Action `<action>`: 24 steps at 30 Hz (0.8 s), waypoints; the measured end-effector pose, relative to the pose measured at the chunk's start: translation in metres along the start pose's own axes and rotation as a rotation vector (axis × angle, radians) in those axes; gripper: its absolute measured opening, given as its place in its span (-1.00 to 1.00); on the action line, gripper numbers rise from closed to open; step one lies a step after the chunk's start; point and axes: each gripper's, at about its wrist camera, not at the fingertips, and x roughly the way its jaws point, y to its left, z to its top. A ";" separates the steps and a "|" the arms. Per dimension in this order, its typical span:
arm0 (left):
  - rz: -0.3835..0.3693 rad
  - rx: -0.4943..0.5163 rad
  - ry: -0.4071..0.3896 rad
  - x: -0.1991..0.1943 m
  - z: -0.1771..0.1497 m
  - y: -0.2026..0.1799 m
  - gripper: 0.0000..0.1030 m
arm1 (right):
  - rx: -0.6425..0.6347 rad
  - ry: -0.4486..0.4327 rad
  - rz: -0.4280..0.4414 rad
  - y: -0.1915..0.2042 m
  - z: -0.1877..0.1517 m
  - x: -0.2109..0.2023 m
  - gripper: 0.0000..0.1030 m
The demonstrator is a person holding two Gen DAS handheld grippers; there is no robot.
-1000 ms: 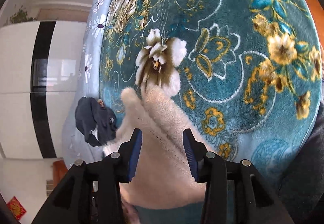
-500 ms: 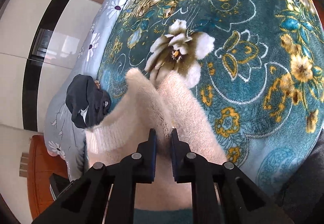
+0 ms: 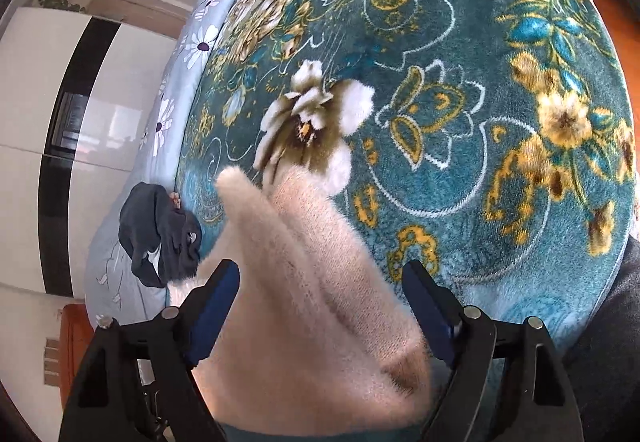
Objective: Fold clothes
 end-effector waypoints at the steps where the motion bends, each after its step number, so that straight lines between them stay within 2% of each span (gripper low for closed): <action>1: -0.012 -0.016 0.006 0.001 0.001 0.003 0.70 | 0.014 0.013 0.000 -0.002 0.001 0.003 0.68; 4: -0.064 -0.056 0.017 0.002 0.002 0.010 0.78 | 0.030 0.038 0.001 -0.005 0.002 0.011 0.71; 6: -0.122 -0.068 0.023 0.003 0.002 0.011 1.00 | 0.006 0.051 0.010 -0.002 0.003 0.014 0.72; 8: -0.160 -0.066 0.050 0.009 0.002 0.009 1.00 | -0.018 0.084 0.016 0.002 0.001 0.022 0.72; 13: -0.082 -0.047 0.119 0.042 -0.003 0.005 1.00 | -0.056 0.144 -0.050 0.006 -0.002 0.042 0.72; 15: -0.091 -0.064 0.141 0.052 -0.004 0.004 1.00 | -0.060 0.151 -0.060 0.006 -0.001 0.046 0.72; 17: -0.083 -0.035 0.157 0.057 -0.001 -0.003 1.00 | -0.052 0.154 -0.057 0.005 -0.002 0.049 0.72; 20: -0.078 -0.014 0.166 0.063 0.004 -0.010 0.98 | -0.034 0.155 -0.042 0.002 0.000 0.052 0.76; 23: -0.075 -0.049 0.154 0.067 0.007 -0.011 0.97 | -0.037 0.155 -0.041 0.001 -0.001 0.054 0.76; 24: -0.058 -0.049 0.151 0.067 0.006 -0.012 0.90 | -0.044 0.155 -0.045 0.003 -0.003 0.055 0.76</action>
